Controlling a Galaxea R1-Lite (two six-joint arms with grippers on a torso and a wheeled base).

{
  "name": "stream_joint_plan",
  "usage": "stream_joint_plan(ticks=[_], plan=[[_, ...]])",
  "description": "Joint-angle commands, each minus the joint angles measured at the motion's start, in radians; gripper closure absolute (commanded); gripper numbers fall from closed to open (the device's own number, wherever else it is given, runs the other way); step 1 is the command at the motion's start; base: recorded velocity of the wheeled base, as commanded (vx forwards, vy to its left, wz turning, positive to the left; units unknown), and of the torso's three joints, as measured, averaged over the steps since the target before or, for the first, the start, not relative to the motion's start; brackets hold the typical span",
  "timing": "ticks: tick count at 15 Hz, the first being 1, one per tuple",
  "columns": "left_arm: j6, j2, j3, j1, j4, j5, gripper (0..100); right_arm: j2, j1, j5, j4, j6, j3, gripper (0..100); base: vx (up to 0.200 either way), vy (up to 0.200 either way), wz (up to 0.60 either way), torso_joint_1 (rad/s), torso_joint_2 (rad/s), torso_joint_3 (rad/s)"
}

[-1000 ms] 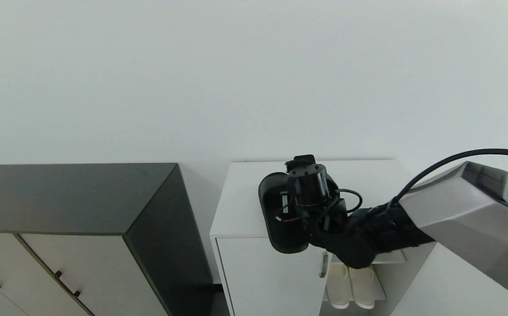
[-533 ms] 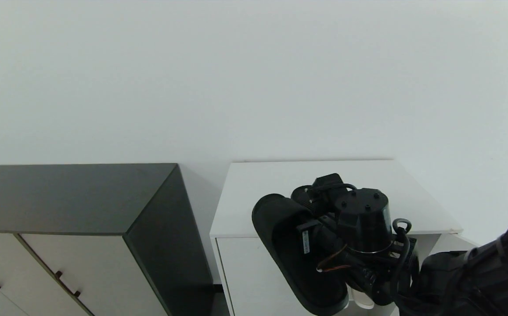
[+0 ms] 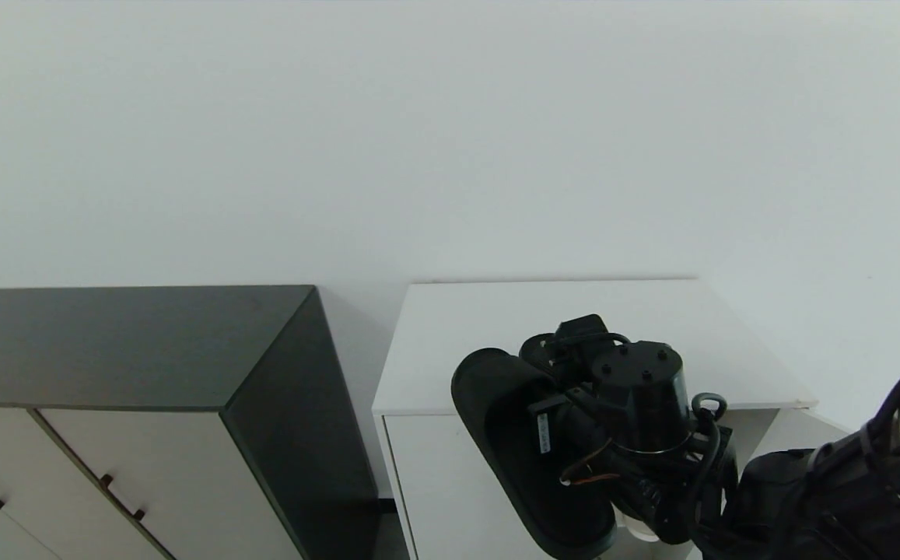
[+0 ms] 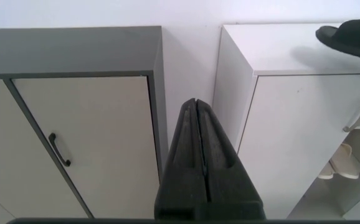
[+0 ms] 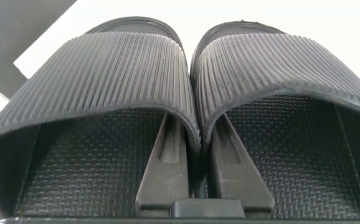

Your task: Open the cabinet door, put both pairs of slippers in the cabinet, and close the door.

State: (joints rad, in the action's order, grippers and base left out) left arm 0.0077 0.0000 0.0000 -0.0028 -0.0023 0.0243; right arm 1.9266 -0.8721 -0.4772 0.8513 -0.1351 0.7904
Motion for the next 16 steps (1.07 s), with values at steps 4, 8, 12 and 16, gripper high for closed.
stream_joint_plan(ticks=[4,8,12,16], plan=[[0.000,0.002,0.000,0.000,-0.001,0.000,100,0.011,-0.002,-0.001,0.000,0.000,0.001,100,-0.200,0.000,0.00,-0.007,0.00,0.007],[0.000,0.002,0.000,0.000,-0.001,0.000,100,0.011,-0.002,-0.003,0.003,0.000,0.000,100,-0.200,0.000,0.00,0.002,0.00,0.001],[0.000,0.002,0.000,0.000,-0.001,0.000,100,0.011,-0.004,-0.003,0.005,0.000,-0.002,100,-0.200,0.000,0.00,0.002,0.00,0.002],[-0.002,0.002,0.000,0.000,-0.001,0.002,100,0.011,-0.008,-0.001,0.005,0.000,-0.007,100,0.000,0.000,0.00,0.000,0.00,0.000]])
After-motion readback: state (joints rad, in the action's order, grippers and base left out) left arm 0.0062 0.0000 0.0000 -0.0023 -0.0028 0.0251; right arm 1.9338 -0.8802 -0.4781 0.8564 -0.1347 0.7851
